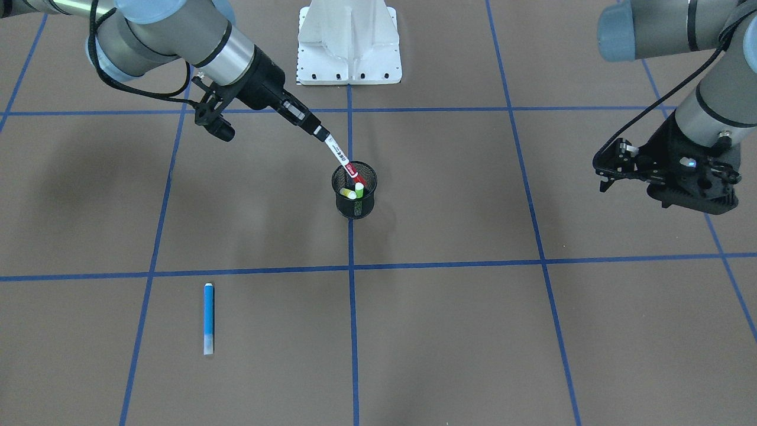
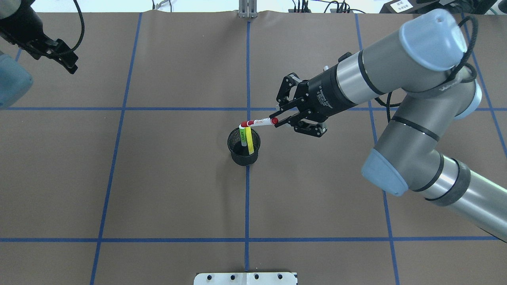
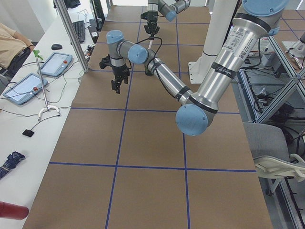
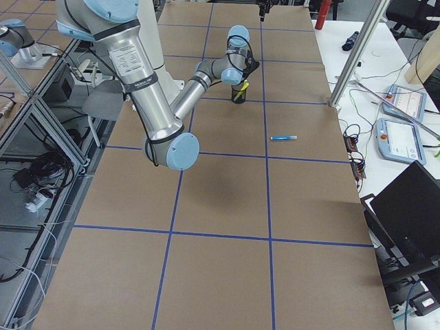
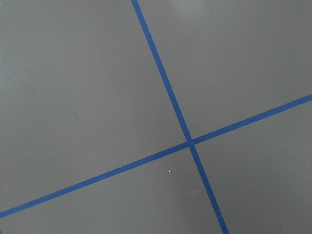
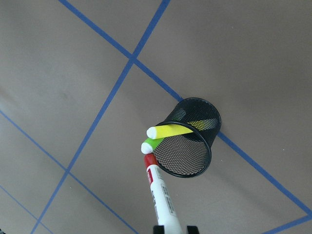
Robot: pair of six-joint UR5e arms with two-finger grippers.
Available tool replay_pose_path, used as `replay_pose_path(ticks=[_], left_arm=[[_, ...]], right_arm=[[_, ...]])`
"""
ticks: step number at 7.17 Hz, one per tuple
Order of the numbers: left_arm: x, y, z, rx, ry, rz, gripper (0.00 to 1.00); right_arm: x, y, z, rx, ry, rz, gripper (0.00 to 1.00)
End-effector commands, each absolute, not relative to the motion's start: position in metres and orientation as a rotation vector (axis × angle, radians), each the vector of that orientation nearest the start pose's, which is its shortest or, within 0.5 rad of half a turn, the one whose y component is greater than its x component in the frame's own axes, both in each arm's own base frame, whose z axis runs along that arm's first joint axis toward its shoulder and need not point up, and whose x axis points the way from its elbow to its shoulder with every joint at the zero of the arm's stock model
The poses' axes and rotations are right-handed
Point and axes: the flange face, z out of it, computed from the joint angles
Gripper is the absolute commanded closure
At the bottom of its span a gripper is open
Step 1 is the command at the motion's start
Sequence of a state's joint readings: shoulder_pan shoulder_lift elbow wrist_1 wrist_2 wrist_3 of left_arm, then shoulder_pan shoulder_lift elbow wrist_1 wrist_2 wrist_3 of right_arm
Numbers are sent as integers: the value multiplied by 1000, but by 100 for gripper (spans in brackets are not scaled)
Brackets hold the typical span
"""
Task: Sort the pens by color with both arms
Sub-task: 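Carry the red-capped marker beside the blue marker and release it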
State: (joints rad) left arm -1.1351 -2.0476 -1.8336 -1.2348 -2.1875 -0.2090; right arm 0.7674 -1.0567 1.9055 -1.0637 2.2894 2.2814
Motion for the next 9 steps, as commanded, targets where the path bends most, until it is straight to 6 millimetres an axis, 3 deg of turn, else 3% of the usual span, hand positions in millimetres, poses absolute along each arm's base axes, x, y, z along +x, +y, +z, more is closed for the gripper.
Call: replay_pose_path(ticks=[1,7,9], left_arm=[[188,-583,311,178,706,338,1],[192,-578,301,162,769,310,1],[192,-579,300,162,771,303,1]], right_arm=[[-331,-449,152,-538,-1341,725,100],[-338,-495,195,-48,-1109,565,100],[-353,-513,218,89,-1016,528,100]])
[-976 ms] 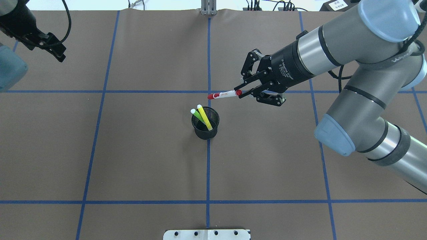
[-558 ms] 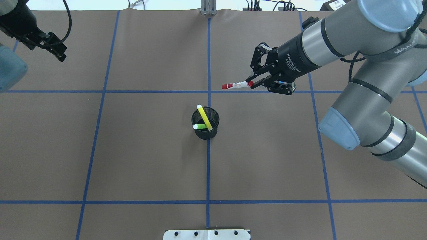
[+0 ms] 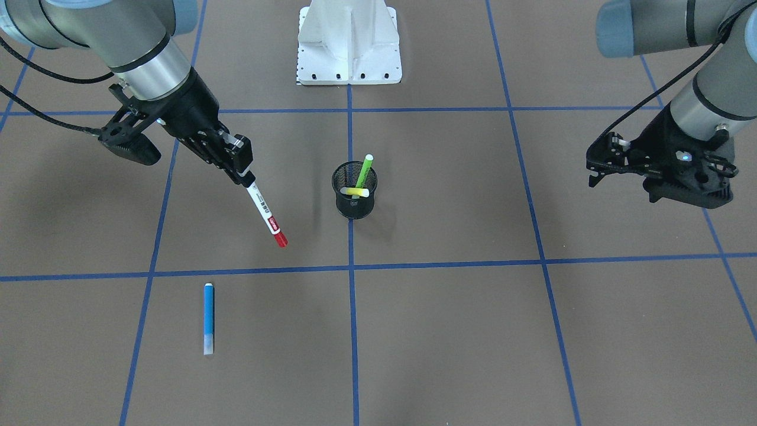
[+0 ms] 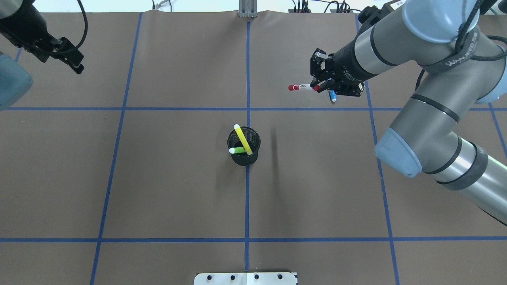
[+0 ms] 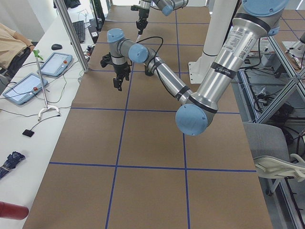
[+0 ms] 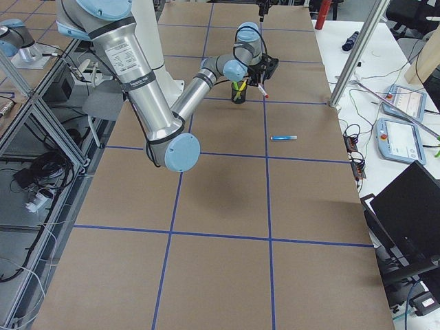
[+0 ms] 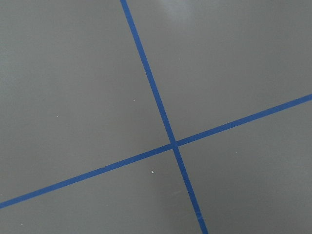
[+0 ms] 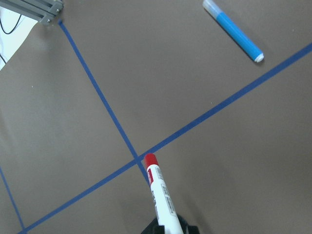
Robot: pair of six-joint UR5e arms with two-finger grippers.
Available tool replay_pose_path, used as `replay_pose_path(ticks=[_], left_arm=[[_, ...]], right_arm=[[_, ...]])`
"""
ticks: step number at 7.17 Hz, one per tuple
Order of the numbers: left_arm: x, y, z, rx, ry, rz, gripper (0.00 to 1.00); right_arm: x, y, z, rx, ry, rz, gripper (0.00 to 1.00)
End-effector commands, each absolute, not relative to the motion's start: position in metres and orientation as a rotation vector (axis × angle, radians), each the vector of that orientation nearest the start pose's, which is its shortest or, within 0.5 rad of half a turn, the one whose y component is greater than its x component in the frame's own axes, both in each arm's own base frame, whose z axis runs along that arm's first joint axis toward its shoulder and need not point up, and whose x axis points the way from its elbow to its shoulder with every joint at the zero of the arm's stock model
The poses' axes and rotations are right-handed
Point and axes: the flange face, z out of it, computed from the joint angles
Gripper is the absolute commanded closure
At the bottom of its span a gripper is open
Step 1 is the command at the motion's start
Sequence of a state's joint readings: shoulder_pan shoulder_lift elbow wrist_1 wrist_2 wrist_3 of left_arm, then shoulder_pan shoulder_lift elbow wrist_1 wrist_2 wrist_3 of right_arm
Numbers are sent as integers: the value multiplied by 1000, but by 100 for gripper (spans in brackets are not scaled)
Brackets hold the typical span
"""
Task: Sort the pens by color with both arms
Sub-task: 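Carry the red-capped marker beside the blue marker and release it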
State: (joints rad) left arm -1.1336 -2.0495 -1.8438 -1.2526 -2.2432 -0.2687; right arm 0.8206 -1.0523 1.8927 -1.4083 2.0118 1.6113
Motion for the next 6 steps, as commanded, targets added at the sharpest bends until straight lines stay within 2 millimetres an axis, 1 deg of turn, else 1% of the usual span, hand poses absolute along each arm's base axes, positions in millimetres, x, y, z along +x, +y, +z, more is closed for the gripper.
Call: replay_pose_path(ticks=[1,2,3,4,5,6], left_arm=[[192,-578,300,164,771,303,1],[192,-579,300,164,771,303,1],[192,-579,301,165,770,304,1],[192,-579,299,174,774,307,1],[192,-579,299,174,774,307,1],[192,-579,297,176,775,308,1]], right_arm=[[-367,-528,216,165,-975,521,100],[-385,-541,217,227,-925,550,100],[-394,-546,224,275,-881,543,100],[-402,-548,228,368,-827,504,100],[-414,-553,235,428,-774,523,100],[-433,-562,236,461,-733,534,100]])
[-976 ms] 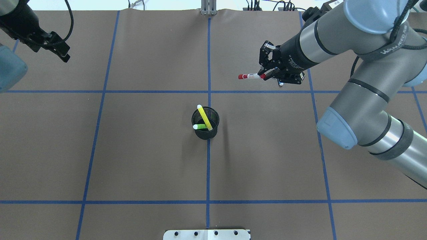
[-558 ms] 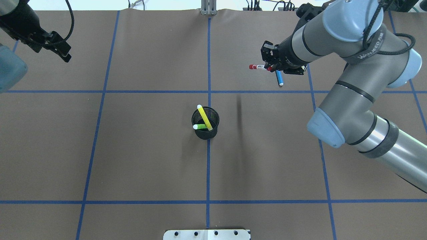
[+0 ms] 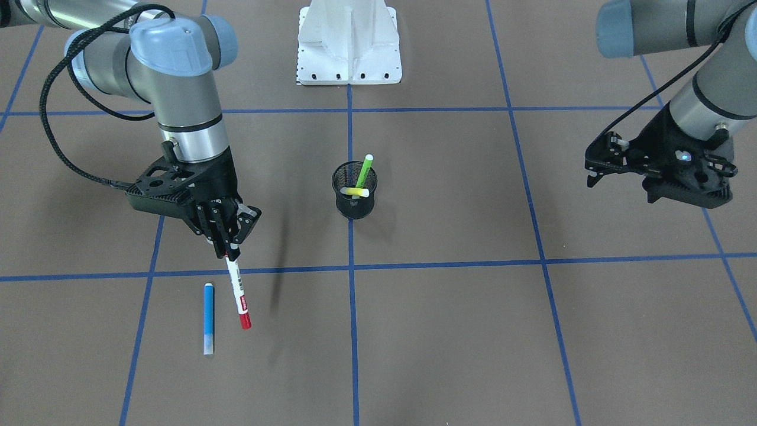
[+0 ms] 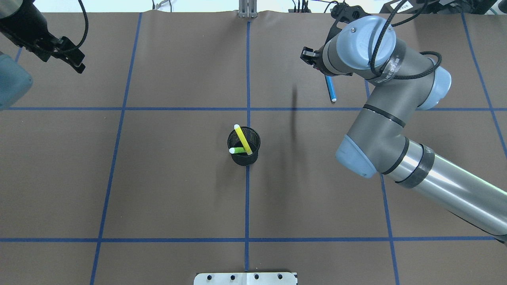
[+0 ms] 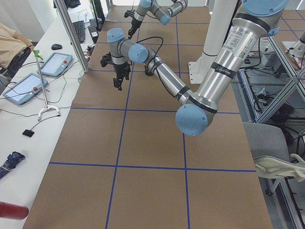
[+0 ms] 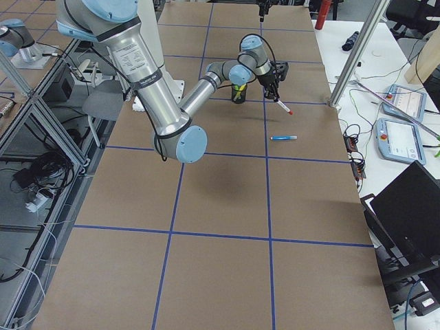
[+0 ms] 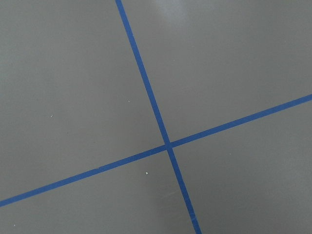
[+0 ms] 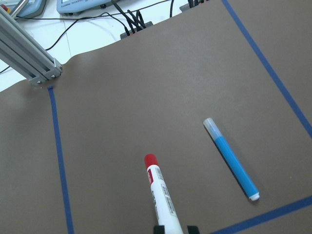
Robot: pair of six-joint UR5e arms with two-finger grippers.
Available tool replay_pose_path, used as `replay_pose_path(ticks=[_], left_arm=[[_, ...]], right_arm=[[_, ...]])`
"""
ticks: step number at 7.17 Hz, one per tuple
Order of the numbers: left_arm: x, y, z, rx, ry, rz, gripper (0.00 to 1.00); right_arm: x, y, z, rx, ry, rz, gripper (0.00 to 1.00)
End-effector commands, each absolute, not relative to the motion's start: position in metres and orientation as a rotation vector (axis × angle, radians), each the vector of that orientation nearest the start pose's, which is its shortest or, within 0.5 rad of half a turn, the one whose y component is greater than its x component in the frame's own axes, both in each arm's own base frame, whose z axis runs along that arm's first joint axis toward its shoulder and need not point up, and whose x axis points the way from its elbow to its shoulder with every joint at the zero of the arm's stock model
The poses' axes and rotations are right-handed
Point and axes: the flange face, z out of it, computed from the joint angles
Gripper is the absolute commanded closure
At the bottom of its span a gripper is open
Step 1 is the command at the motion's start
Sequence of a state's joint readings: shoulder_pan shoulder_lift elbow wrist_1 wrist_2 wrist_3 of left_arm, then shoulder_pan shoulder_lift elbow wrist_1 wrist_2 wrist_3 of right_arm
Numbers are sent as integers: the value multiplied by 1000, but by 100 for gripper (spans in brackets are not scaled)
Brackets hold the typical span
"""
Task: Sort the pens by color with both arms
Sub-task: 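Carry the red-capped marker beside the blue marker and release it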
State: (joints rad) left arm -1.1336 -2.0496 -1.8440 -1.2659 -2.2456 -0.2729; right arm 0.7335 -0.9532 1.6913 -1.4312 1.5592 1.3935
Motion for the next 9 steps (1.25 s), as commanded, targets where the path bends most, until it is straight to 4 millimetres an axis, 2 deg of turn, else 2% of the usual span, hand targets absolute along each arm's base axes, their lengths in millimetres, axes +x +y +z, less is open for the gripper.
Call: replay_pose_path(ticks=[1,5,7,9], left_arm=[[192,-579,296,178,776,308,1],[200,-577,297,171,777,314,1],[204,-576,298,168,777,321,1],[206,-575,299,166,777,323,1]], right_arm=[[-450,-561,249,495,-687,541,100],[-512,-542,292,640,-654,539,100],[-508,-536,315,678,-631,541,100],[-519,-526,318,690,-623,532,100]])
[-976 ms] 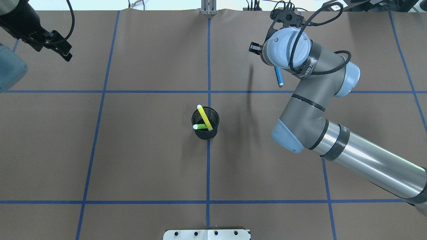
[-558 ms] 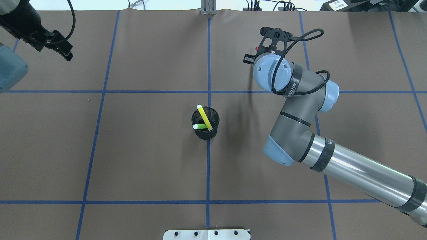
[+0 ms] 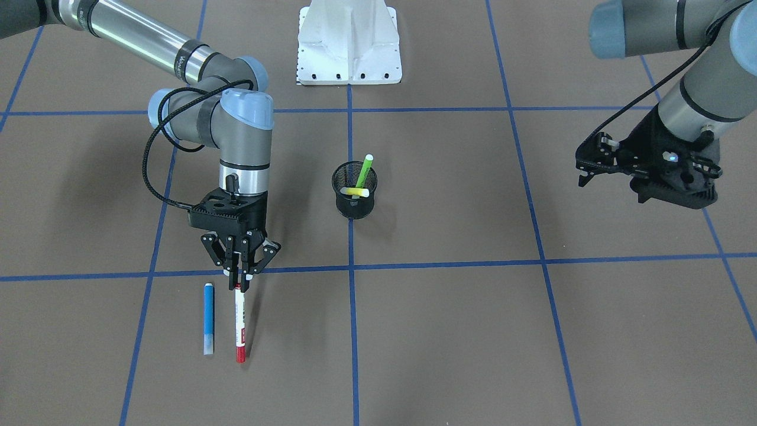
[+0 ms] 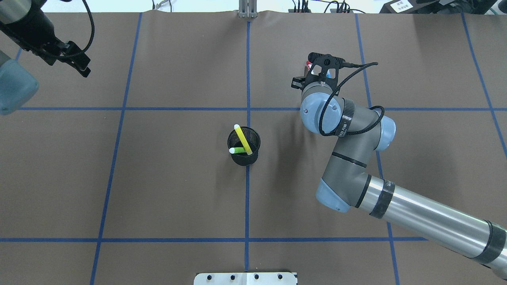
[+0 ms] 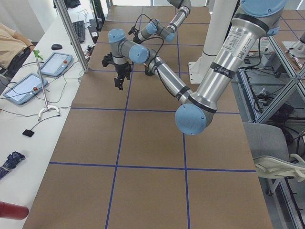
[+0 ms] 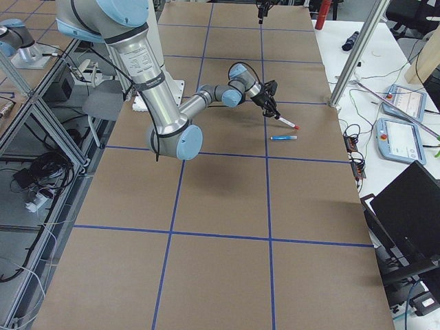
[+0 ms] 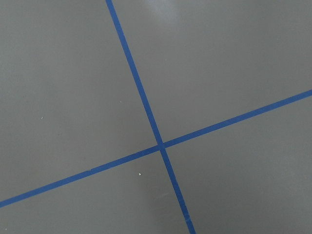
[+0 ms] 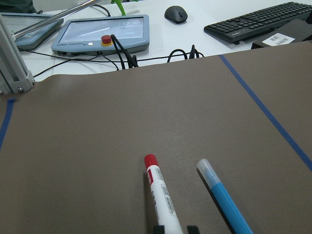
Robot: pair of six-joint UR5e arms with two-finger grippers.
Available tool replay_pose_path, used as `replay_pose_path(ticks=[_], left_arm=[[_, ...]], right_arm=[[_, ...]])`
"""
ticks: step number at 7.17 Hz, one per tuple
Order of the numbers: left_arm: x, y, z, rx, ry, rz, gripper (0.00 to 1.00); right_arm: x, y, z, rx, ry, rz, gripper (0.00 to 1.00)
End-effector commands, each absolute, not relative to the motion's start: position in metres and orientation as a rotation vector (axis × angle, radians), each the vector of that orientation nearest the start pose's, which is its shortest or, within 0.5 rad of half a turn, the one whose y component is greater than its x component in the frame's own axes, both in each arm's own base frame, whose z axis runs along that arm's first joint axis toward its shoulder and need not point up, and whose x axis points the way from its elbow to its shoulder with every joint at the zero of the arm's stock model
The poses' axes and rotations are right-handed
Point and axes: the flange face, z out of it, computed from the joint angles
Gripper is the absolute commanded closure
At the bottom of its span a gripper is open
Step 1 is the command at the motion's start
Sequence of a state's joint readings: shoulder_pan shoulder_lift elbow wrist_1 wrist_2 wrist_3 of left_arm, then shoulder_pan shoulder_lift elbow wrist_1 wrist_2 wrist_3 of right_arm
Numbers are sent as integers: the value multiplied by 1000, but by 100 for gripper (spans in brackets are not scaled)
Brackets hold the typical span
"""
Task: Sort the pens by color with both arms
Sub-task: 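Carry the red-capped marker beside the blue marker and release it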
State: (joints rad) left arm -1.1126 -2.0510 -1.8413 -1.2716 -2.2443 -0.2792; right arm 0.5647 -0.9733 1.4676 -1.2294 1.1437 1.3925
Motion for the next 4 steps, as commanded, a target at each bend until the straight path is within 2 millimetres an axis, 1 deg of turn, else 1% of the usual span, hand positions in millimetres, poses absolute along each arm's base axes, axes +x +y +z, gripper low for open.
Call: replay_pose_path(ticks=[1,3,4], left_arm=[[206,-575,299,166,777,323,1],[207,-575,300,164,776,324,1],[207,-575,300,164,776,324,1]], right_arm=[[-519,-525,317,690,-624,526,79],[-519,-525,314,699,-619,498,16],[-518,-524,313,700,-621,497,1]])
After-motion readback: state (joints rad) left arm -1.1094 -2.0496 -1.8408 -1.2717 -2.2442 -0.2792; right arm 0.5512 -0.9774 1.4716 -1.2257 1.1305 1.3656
